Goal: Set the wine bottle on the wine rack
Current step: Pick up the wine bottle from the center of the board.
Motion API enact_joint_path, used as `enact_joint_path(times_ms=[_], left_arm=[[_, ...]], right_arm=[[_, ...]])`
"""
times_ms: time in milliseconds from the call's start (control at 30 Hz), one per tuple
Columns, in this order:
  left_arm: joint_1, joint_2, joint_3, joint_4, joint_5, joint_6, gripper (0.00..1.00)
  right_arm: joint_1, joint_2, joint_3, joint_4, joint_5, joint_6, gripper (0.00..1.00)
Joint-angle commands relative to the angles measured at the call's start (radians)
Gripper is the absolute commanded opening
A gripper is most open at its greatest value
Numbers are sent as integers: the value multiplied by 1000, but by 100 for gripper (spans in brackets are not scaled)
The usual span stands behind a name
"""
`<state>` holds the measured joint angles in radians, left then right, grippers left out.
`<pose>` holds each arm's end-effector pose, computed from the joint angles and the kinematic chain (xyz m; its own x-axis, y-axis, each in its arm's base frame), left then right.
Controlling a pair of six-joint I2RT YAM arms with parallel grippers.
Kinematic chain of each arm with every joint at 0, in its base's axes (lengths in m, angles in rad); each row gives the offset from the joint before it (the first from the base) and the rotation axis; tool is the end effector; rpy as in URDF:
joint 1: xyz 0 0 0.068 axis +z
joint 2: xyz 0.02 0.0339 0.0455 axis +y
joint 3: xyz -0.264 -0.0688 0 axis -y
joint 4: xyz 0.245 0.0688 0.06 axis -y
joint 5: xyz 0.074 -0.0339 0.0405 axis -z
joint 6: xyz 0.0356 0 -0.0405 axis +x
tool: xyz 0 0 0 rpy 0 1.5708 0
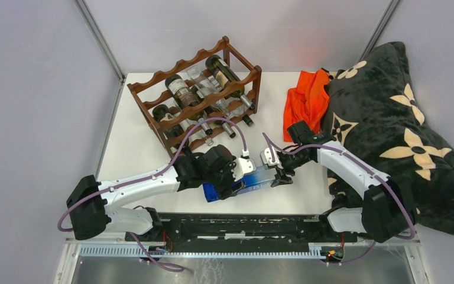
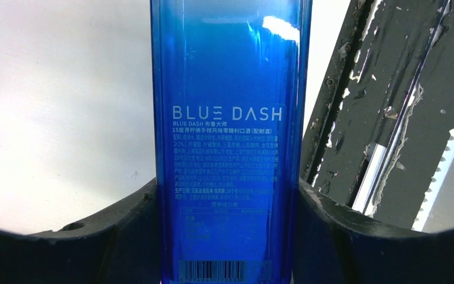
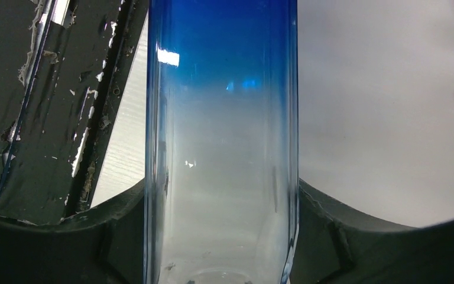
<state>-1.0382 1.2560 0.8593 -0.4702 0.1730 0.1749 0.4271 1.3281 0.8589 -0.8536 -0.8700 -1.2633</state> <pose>0.1257 -0.2254 0.2421 -0.2237 0.7171 -0.6602 0.9587 0.2838 -0.0166 0.1944 0.1184 0.2185 0.1503 -0.6068 -0.7805 -0.9735 -0.2286 -0.0097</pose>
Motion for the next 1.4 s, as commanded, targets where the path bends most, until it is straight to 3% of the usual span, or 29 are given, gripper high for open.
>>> enact_joint_path(times_ms=[0,133,367,533,767,1067,1233,1367], left_arm=[[7,-61,20,163,-83,-40,49],[7,-70,11,174,-134,-74,77],[7,-116,59,113,-170,-104,100],[7,-185,112,47,-220,-114,100],[33,-255,280,-40,-394,-156,100],[362,-33,614,-225,-342,-98,94],[485,122,750,-321,-238,-40,86],[515,206,802,-326,-195,-8,83]], right_arm=[[-33,-78,-11,6,-121,15,0],[-63,-133,-58,75,-156,88,0],[-94,-203,-153,189,-145,190,0],[-119,-259,-213,269,-162,262,0],[-131,-320,-285,392,-162,385,0],[-140,-316,-305,422,-177,413,0],[-143,-316,-310,407,-187,400,0],[-143,-313,-310,401,-192,392,0]])
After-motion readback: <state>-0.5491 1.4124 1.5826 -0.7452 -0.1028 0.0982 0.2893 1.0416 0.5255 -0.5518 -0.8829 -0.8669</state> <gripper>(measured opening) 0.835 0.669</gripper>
